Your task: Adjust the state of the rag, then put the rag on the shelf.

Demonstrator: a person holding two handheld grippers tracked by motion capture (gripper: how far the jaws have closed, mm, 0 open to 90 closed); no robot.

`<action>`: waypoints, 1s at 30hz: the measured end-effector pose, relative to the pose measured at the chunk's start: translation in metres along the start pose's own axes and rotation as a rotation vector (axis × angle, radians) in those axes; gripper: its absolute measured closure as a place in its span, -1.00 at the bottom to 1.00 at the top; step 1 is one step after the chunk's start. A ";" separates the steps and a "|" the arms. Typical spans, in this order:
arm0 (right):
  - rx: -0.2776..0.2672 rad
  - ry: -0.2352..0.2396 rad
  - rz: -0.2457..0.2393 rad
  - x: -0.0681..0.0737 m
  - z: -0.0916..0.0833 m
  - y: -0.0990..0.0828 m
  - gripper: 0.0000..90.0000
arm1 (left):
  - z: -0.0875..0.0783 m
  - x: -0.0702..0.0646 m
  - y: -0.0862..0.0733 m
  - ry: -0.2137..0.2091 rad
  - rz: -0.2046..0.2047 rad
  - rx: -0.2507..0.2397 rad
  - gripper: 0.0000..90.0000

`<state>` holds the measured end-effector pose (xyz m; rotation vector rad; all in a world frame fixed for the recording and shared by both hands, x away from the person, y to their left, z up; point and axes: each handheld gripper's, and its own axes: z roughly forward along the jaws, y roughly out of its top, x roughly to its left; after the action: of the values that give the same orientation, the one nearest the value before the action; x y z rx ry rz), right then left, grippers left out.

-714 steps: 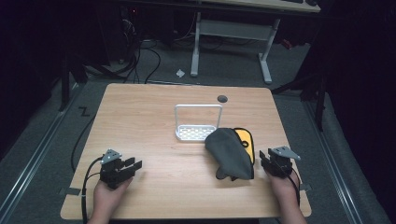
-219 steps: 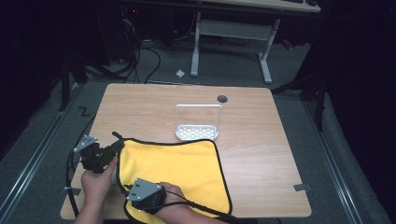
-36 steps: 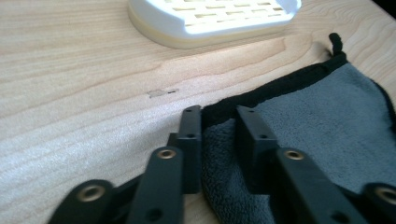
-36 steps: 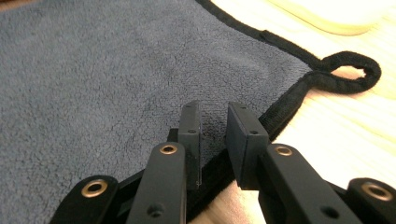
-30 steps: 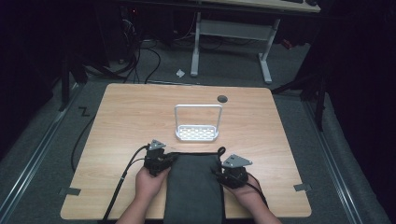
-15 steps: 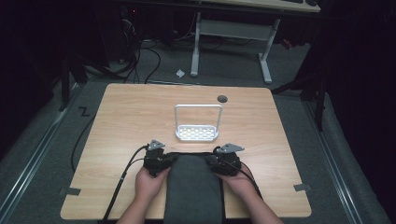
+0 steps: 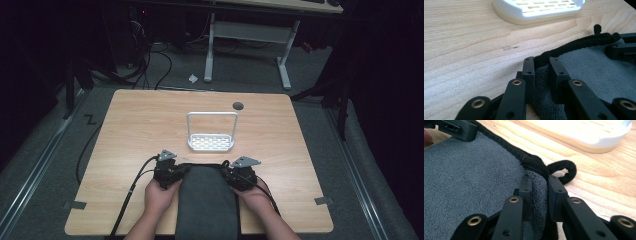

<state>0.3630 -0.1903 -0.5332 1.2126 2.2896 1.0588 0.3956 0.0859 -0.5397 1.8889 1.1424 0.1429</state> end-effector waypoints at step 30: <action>-0.204 -0.048 -0.014 0.002 -0.030 0.017 0.70 | -0.035 -0.018 0.021 -0.019 0.074 -0.213 0.80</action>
<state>0.3538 -0.1965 -0.5004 1.1270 2.0926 1.2104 0.3816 0.0907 -0.4976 1.7396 1.0033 0.2766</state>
